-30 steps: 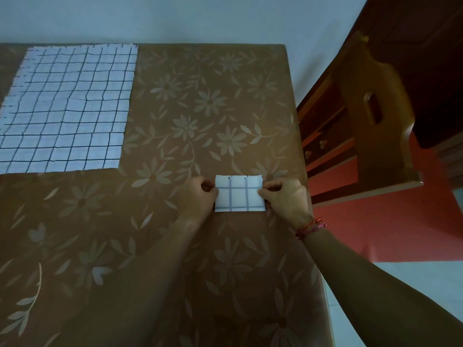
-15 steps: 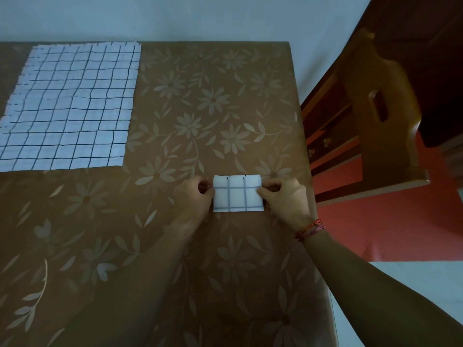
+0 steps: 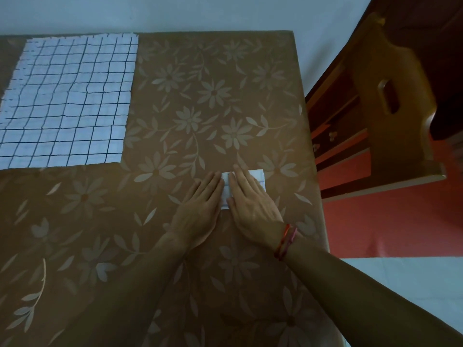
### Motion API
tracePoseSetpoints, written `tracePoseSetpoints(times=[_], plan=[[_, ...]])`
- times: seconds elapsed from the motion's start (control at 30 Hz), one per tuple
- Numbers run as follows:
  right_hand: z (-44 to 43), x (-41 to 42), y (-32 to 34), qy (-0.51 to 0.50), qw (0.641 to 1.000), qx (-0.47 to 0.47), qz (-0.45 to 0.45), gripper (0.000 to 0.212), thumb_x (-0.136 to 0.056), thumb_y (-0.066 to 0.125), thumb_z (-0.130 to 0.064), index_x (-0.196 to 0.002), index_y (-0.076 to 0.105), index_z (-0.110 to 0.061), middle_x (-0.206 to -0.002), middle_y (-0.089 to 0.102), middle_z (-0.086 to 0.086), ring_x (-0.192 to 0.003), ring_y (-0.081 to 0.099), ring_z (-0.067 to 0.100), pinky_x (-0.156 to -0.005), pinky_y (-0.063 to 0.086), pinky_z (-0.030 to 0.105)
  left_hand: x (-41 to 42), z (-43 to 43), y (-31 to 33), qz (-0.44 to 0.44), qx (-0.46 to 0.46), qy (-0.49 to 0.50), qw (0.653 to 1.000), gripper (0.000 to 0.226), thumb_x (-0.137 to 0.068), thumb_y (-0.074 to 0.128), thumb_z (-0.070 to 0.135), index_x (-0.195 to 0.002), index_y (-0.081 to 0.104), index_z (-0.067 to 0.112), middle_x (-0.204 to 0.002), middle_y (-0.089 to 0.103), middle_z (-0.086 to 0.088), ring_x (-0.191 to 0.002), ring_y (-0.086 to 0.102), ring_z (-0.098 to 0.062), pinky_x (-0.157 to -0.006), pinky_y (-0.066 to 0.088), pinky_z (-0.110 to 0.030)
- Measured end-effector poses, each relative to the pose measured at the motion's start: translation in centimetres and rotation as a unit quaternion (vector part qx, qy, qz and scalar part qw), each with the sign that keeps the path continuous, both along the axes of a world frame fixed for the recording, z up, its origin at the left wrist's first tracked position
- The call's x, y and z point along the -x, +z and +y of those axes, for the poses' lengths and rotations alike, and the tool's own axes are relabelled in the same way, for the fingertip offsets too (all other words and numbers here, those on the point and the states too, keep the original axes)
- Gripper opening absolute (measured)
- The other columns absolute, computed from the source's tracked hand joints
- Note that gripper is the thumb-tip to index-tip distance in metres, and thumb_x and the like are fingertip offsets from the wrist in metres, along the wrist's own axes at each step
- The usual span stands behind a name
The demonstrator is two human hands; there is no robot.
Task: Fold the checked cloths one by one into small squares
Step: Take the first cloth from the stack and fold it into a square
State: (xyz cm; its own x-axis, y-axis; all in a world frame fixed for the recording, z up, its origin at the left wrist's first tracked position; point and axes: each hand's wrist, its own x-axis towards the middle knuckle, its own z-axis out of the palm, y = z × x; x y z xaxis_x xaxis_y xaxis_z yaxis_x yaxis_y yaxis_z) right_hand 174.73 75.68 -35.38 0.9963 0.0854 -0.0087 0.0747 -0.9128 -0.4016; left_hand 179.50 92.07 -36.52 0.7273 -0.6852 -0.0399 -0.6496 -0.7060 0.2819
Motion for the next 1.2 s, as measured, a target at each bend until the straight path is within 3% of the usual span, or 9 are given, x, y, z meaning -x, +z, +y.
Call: tracePoseSetpoints(times=[0.1,0.23,0.67,0.8,0.9,1.0,1.07,1.1,1.2], plan=[[0.2,-0.3,-1.3,0.031,0.998,0.055,0.025,0.059,-0.102,0.018,-0.032,-0.15,0.022,0.002,-0.159,0.015,0.02,-0.149,0.012,0.03,-0.119,0.023,0.045,0.0,0.2,-0.4,0.0,-0.03,-0.001,1.0,0.057,-0.104,0.017,0.034,-0.147,0.032,0.0,-0.156,0.028,-0.014,-0.146,0.022,-0.024,-0.116,0.026,-0.044],[0.0,-0.3,-1.6,0.04,0.993,0.104,0.034,0.066,-0.102,0.008,-0.04,-0.15,0.022,0.002,-0.159,0.017,0.02,-0.149,0.013,0.03,-0.12,0.02,0.046,0.0,0.4,-0.6,-0.012,-0.065,-0.007,0.998,0.057,-0.104,0.014,0.033,-0.149,0.027,0.0,-0.158,0.023,-0.014,-0.147,0.017,-0.023,-0.117,0.025,-0.045],[-4.8,1.7,-0.9,0.011,0.986,0.157,0.062,0.062,-0.102,0.018,-0.039,-0.152,0.018,-0.002,-0.16,0.015,0.014,-0.149,0.016,0.025,-0.12,0.018,0.047,-0.2,0.5,-0.3,-0.004,-0.066,0.002,0.998,0.058,-0.103,0.012,0.036,-0.152,0.018,0.006,-0.16,0.014,-0.01,-0.149,0.007,-0.018,-0.12,0.017,-0.042],[-4.5,1.7,-0.2,0.013,0.986,0.147,0.081,0.063,-0.101,0.018,-0.038,-0.152,0.015,-0.002,-0.161,0.012,0.014,-0.149,0.013,0.026,-0.121,0.015,0.047,-0.1,0.1,0.2,0.031,-0.042,0.014,0.999,0.06,-0.1,0.01,0.038,-0.153,0.015,0.01,-0.162,0.008,-0.004,-0.149,0.001,-0.013,-0.121,0.008,-0.036],[-4.7,1.1,1.0,0.025,0.987,0.116,0.104,0.062,-0.1,0.027,-0.035,-0.152,0.016,-0.003,-0.161,0.011,0.013,-0.149,0.012,0.025,-0.121,0.015,0.044,-0.5,-0.7,1.0,0.114,0.047,0.08,0.989,0.057,-0.1,0.031,0.032,-0.152,0.024,0.009,-0.161,0.017,-0.003,-0.148,0.01,-0.012,-0.121,0.012,-0.033],[-4.9,0.0,2.6,-0.012,0.997,-0.002,0.081,0.053,-0.096,0.042,-0.028,-0.142,0.036,-0.003,-0.15,0.033,0.012,-0.136,0.037,0.028,-0.113,0.034,0.04,-0.9,-1.4,3.3,0.153,0.181,0.182,0.954,0.041,-0.097,0.05,0.018,-0.137,0.051,0.011,-0.137,0.054,-0.001,-0.126,0.048,-0.013,-0.105,0.036,-0.021],[-5.4,-0.6,3.6,-0.074,0.993,-0.076,0.049,0.042,-0.095,0.045,-0.021,-0.134,0.049,-0.005,-0.138,0.05,0.011,-0.123,0.05,0.027,-0.105,0.041,0.034,-1.3,-1.5,4.7,0.176,0.22,0.267,0.921,0.025,-0.096,0.051,0.017,-0.117,0.065,0.017,-0.109,0.065,0.006,-0.097,0.058,-0.009,-0.08,0.045,-0.019],[-5.6,-0.8,4.2,-0.121,0.987,-0.099,0.045,0.038,-0.095,0.045,-0.018,-0.129,0.056,-0.007,-0.129,0.058,0.011,-0.114,0.056,0.027,-0.098,0.045,0.033,-1.5,-1.5,4.8,0.199,0.232,0.316,0.898,0.022,-0.095,0.051,0.017,-0.108,0.068,0.019,-0.103,0.066,0.007,-0.092,0.059,-0.01,-0.075,0.044,-0.019],[-6.4,-1.1,5.0,-0.255,0.947,-0.163,0.105,0.029,-0.092,0.045,-0.019,-0.1,0.07,-0.006,-0.092,0.07,0.009,-0.086,0.065,0.026,-0.071,0.051,0.028,-2.2,-1.1,4.1,0.307,0.337,0.43,0.779,0.029,-0.088,0.051,0.01,-0.078,0.074,0.024,-0.088,0.071,0.0,-0.089,0.066,-0.019,-0.082,0.054,-0.033]])
